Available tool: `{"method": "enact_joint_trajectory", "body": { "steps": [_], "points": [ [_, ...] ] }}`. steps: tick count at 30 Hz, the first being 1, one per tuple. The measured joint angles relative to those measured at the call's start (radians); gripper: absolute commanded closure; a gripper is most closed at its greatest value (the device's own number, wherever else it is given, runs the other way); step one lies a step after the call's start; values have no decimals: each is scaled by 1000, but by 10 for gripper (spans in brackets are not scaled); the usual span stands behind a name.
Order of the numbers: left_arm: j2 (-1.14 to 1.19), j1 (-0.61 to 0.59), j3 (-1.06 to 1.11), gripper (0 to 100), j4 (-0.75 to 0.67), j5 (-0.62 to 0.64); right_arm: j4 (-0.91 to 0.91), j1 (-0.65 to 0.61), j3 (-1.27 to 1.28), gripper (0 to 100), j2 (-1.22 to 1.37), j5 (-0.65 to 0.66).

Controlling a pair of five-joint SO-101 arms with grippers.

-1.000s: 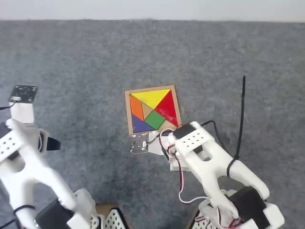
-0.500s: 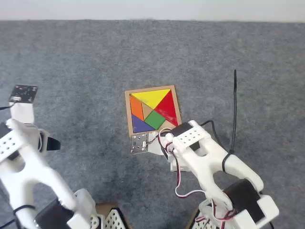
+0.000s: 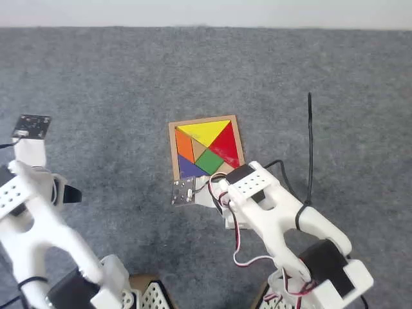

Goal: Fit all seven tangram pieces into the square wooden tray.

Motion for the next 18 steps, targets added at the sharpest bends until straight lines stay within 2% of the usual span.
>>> {"method": "enact_joint_trajectory", "body": {
  "steps": [8,13,18],
  "points": [
    [0,0,0,717,0,0,135,-8,-222,865,17,-54],
    [0,0,0,717,0,0,196,-5,-318,865,23,17],
    [0,0,0,717,0,0,212,66,-442,866,138,77]
  ]
}}
